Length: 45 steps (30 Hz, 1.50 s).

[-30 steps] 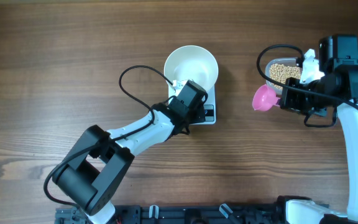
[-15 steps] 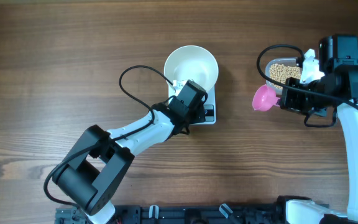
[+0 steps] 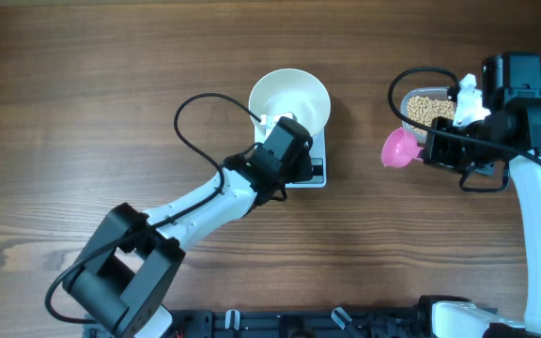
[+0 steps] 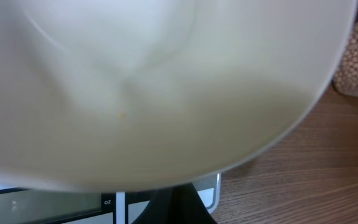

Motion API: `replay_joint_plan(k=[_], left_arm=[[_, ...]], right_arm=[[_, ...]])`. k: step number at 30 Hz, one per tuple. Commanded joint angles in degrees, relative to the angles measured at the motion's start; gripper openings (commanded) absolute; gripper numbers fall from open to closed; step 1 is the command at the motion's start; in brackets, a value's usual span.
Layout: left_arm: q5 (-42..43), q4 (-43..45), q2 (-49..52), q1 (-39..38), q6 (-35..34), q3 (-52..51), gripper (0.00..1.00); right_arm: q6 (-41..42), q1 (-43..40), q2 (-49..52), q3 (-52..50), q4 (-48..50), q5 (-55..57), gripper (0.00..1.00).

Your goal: Scoop item into bowl and weigh 150g on scale

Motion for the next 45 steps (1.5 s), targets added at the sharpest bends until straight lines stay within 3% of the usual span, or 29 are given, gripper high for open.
replay_joint_plan(k=[1, 13, 17, 24, 31, 35, 38, 45], left_arm=[[0.8, 0.0, -2.0, -0.3, 1.4, 0.3, 0.04], [-1.1, -6.4, -2.0, -0.3, 1.4, 0.1, 0.04], [5.0, -6.3, -2.9, -0.3, 5.4, 0.1, 0.04], [7.9, -10.5, -15.3, -0.3, 8.5, 0.1, 0.04], [-0.9, -24.4, -27.1, -0.3, 9.6, -2.7, 0.04], [3.0, -17.8, -28.1, -0.3, 8.8, -10.6, 0.04], [3.0, -8.5, -27.4, -0.3, 3.7, -14.7, 0.04], [2.4, 6.4, -23.9, -0.3, -1.3, -15.5, 0.04]], right_arm=[[0.3, -0.1, -0.3, 0.0, -0.1, -0.1, 0.04], [0.4, -0.1, -0.3, 0.0, 0.4, -0.1, 0.04], [0.3, -0.1, -0.3, 0.0, 0.3, -0.1, 0.04], [0.3, -0.1, -0.3, 0.0, 0.1, 0.0, 0.04], [0.3, -0.1, -0.3, 0.0, 0.1, -0.1, 0.04], [0.3, -0.1, -0.3, 0.0, 0.2, -0.1, 0.04], [0.3, -0.1, -0.3, 0.0, 0.3, -0.1, 0.04], [0.4, -0.1, -0.3, 0.0, 0.0, -0.1, 0.04]])
